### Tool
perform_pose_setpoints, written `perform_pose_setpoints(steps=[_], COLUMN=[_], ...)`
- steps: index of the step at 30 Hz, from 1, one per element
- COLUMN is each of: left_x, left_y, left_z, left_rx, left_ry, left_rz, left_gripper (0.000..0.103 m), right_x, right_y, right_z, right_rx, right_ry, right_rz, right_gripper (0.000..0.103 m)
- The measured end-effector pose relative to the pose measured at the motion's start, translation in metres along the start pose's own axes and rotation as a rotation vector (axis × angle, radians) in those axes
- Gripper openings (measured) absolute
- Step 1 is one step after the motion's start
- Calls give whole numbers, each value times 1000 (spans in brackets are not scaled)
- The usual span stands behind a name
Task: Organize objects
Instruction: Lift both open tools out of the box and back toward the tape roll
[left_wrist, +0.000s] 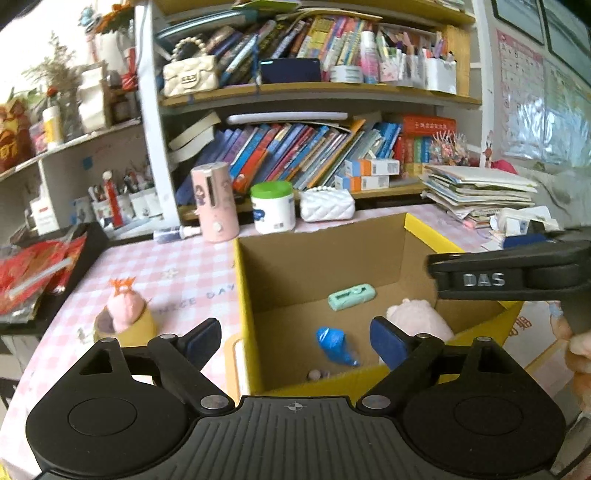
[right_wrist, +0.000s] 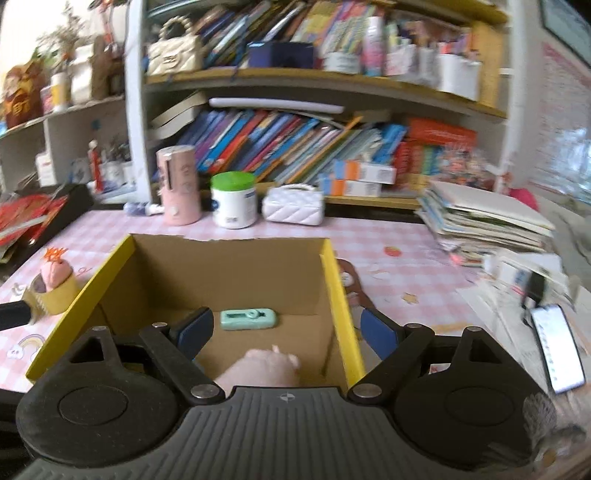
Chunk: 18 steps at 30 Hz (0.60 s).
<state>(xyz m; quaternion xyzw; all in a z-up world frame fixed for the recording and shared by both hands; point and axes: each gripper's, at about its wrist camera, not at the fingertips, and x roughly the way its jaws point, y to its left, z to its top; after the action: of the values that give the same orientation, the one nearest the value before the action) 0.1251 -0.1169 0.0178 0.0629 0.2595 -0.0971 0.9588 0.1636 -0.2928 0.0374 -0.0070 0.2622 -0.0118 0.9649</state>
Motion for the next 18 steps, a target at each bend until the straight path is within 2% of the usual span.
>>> perform_pose_setpoints(steps=[9,18], left_x=[-27,-47], left_y=[18,38], left_z=[-27,-59], left_rx=[-29,-37], left_ry=[34,124], left_rz=[-4,-8], left_gripper=[91,92], right_x=[-43,-69], right_y=[14,40], right_z=[-33,-73], right_rx=[42,85], right_ry=[-7,114], right_rz=[-95,-110], right_gripper=[87,87])
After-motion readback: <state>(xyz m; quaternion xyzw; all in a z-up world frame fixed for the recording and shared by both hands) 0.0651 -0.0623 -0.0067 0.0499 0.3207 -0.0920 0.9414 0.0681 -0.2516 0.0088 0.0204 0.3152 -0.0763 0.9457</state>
